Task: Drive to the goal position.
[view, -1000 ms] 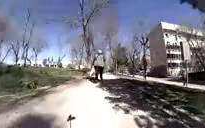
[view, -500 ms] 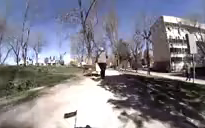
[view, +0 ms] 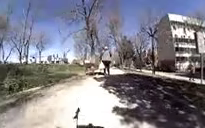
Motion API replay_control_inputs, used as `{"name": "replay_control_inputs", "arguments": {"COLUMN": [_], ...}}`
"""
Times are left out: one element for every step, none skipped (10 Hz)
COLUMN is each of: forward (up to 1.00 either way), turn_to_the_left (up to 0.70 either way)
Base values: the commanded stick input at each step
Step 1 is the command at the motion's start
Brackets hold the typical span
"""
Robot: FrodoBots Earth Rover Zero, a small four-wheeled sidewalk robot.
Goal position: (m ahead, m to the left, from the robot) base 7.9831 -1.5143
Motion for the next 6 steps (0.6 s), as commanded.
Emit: {"name": "replay_control_inputs", "arguments": {"forward": [1.00, 1.00, 1.00, 1.00, 1.00, 1.00], "turn_to_the_left": [-0.35, -0.31, -0.34, -0.37, -0.40, -0.34]}}
